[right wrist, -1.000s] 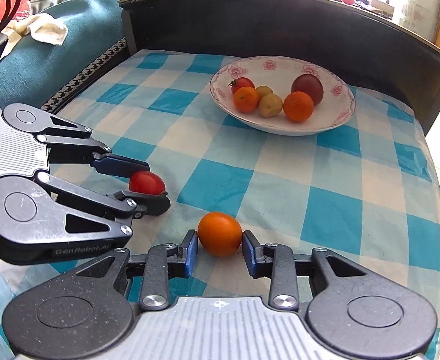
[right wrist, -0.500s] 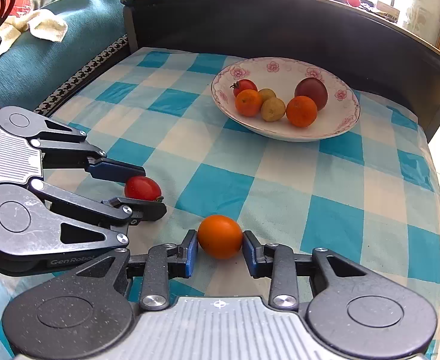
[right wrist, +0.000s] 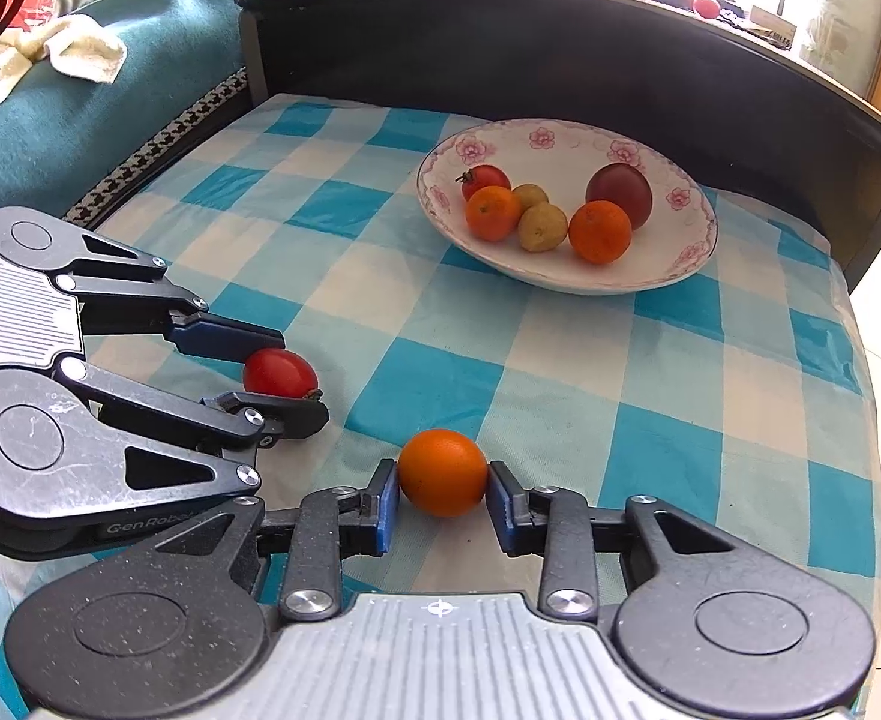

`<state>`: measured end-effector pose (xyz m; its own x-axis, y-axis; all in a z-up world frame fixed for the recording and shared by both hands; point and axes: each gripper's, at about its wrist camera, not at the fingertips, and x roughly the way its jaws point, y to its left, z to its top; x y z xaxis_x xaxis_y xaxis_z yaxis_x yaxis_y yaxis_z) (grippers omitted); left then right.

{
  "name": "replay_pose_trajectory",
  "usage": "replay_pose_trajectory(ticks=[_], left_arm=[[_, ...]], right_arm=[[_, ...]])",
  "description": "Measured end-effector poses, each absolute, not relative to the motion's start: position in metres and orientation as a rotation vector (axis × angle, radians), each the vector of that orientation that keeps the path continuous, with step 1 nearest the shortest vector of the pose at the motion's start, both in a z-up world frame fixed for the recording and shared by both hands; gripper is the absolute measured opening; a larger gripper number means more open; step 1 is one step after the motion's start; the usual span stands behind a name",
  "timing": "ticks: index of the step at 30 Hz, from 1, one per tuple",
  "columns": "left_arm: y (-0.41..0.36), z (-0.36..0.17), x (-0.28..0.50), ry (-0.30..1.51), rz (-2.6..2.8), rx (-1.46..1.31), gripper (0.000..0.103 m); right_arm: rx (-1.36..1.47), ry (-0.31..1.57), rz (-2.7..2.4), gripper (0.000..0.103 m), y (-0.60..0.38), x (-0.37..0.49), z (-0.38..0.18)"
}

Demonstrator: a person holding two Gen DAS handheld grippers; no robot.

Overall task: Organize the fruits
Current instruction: 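Carry the red tomato and the orange over the white plate with both tools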

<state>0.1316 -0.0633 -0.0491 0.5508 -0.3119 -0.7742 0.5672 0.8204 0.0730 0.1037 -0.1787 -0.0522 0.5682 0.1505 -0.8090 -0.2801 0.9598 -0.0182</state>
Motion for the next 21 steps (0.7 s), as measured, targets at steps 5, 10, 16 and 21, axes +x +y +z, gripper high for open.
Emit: replay_pose_trajectory(ticks=[5, 10, 16, 21], left_arm=[[-0.067, -0.041, 0.14, 0.812, -0.514, 0.328, 0.043], [-0.071, -0.034, 0.145, 0.786, -0.509, 0.326, 0.042], [-0.074, -0.029, 0.147, 0.772, -0.513, 0.314, 0.042], [-0.076, -0.026, 0.15, 0.76, -0.512, 0.311, 0.042]], right_arm=[[-0.119, 0.908, 0.23, 0.028, -0.184, 0.108, -0.043], [-0.094, 0.889, 0.217, 0.028, -0.187, 0.115, -0.037], [-0.096, 0.867, 0.189, 0.028, -0.19, 0.117, -0.032], [-0.088, 0.858, 0.179, 0.028, -0.192, 0.119, -0.03]])
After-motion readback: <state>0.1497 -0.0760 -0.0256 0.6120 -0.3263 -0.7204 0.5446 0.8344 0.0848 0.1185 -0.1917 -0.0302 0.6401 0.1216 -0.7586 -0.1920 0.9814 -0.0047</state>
